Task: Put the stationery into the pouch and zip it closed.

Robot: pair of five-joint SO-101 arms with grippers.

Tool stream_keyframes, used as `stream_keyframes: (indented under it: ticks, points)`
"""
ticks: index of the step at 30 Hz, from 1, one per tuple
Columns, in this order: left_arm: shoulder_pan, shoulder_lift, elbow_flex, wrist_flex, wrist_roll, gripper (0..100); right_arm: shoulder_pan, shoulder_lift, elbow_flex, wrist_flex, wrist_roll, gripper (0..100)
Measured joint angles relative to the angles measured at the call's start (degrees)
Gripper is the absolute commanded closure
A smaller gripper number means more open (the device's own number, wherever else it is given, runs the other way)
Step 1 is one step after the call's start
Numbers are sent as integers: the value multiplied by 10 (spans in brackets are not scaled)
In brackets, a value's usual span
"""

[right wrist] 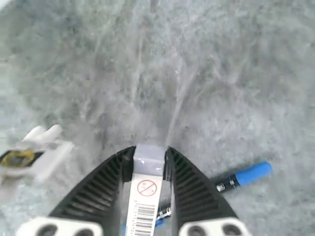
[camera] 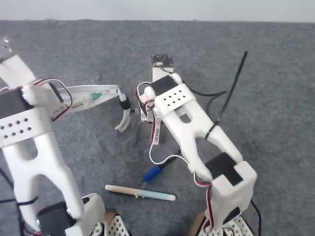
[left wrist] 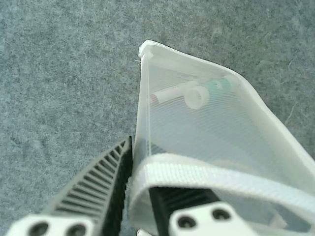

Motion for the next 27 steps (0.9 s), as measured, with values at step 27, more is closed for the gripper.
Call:
stream_keyframes:
  ticks: [27]
  points:
    - [0,0,0,0,0,989,-26,-194,60,62,31,992]
